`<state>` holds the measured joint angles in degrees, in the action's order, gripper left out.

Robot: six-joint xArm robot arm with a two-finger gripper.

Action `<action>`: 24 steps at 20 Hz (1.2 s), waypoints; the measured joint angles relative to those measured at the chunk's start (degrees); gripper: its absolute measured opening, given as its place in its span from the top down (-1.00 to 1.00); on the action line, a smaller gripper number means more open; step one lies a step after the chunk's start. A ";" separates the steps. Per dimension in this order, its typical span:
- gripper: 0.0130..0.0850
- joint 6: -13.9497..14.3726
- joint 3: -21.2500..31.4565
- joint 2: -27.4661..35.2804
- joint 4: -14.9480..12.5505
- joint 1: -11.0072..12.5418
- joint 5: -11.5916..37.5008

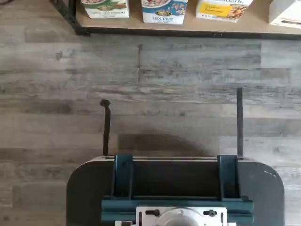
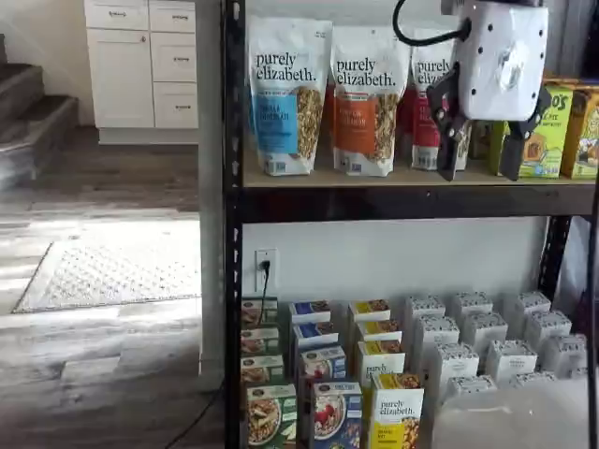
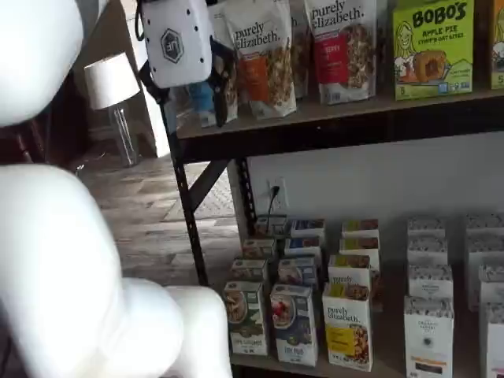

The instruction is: Pick up the blue and white box that is on the bottom shelf, the second box from the left

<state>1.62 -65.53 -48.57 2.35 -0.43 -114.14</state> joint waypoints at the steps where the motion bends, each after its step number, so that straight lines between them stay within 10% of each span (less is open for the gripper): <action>1: -1.00 -0.31 -0.16 0.21 0.79 0.67 -0.45; 3: -1.00 -2.68 -1.37 1.91 6.91 6.23 -3.76; 5: -1.00 -3.08 -1.35 1.94 7.57 6.77 -4.04; 24: -1.00 -3.13 6.85 -1.62 3.03 3.90 6.01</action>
<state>-1.51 -58.69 -50.19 5.38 3.47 -108.13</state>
